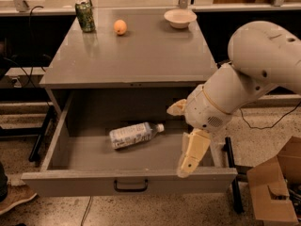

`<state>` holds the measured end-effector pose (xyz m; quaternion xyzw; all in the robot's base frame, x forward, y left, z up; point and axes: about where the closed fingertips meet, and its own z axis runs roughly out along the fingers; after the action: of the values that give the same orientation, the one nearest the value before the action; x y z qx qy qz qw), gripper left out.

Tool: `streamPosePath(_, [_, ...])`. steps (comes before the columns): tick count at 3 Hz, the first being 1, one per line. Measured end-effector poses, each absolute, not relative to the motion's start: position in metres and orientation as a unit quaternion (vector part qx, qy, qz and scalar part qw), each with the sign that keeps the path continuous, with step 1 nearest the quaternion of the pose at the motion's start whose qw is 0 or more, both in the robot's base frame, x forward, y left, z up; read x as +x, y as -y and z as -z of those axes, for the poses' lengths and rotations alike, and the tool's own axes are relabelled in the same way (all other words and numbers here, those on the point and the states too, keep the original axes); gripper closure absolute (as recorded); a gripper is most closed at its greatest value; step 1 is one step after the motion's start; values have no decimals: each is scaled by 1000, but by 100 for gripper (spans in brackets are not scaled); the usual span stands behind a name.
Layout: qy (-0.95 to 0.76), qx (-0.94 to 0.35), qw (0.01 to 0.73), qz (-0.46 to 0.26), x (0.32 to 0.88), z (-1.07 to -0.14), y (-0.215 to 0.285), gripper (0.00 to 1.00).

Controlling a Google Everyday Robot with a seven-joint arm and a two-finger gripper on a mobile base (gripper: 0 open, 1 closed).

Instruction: Pick blue plastic bottle from top drawer and place on counter

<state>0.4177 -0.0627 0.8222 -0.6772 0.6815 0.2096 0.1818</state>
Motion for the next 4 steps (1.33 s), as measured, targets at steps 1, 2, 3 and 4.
streamPosePath(1, [-669,-686,186,-218,444,-796,46,0])
streamPosePath(2, [-668,-688,184,-214,466,-767,30,0])
streamPosePath(3, [-685,-672,192,-208,484,-742,19,0])
streamPosePath(4, [-701,-648,214,-205,506,-720,7,0])
